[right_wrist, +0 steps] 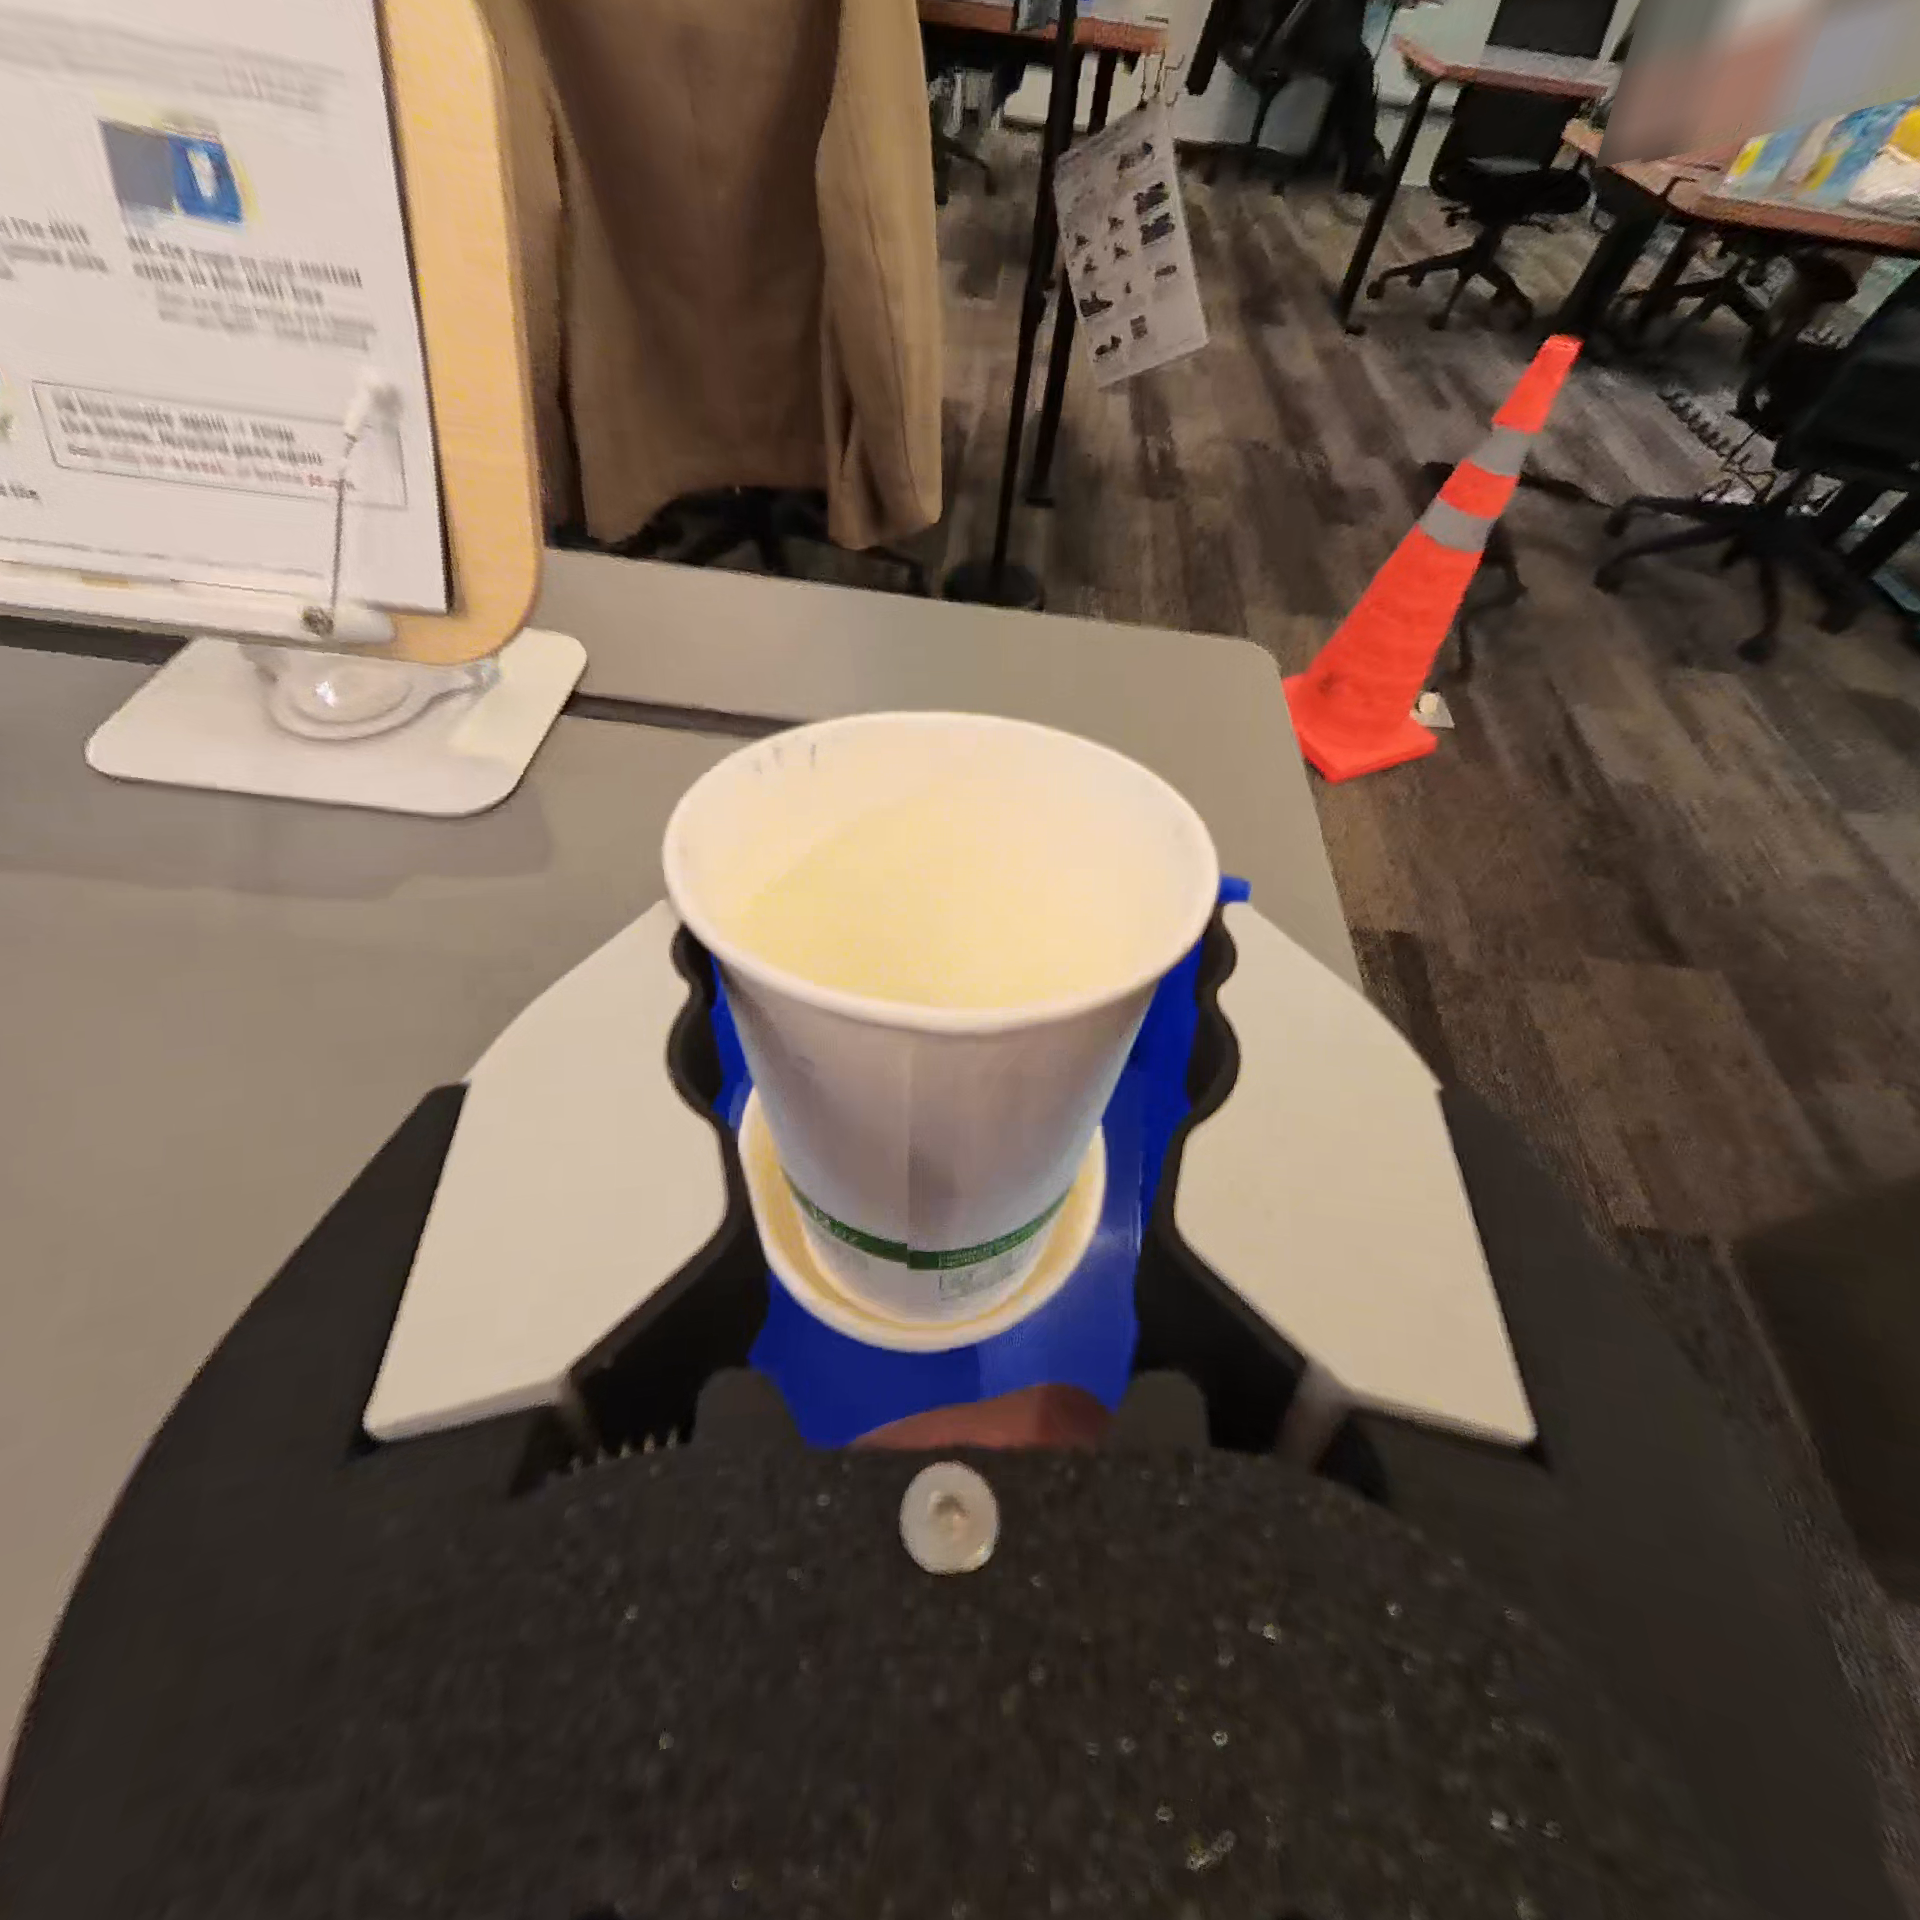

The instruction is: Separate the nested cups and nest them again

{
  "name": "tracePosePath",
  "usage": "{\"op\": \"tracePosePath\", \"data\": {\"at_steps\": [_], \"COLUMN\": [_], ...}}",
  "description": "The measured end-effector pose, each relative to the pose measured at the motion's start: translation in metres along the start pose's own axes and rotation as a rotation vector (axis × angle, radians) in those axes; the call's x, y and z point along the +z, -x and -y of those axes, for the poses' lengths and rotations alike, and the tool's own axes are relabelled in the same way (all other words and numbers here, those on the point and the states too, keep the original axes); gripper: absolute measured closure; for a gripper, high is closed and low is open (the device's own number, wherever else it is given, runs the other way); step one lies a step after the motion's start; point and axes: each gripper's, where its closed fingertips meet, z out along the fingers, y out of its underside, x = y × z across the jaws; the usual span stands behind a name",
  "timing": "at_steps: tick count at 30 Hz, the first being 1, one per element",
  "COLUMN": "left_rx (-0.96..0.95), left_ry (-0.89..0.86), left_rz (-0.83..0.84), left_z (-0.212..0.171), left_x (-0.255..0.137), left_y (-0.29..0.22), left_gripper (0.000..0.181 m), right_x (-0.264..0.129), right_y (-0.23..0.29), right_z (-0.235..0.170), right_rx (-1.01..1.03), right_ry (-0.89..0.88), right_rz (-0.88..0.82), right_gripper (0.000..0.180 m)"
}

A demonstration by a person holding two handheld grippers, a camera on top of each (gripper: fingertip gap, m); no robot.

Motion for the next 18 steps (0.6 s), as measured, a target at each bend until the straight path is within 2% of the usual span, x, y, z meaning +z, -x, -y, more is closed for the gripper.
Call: {"op": "tracePosePath", "data": {"at_steps": [9,18], "left_rx": [0.001,-0.011], "left_ry": [0.009,0.042], "left_rz": [-0.031,-0.07], "left_z": [-0.001,-0.009], "left_x": [0.0,0.003], "left_y": [-0.005,-0.014], "left_gripper": [0.108,0.109], "right_x": [0.037,0.037], "right_y": [0.003,0.006], "right_z": [-0.035,-0.068], "right_rx": [0.032,0.034], "right_ry": [0.085,0.178], "right_rz": [0.036,0.097], "right_gripper": [0.091,0.09]}}
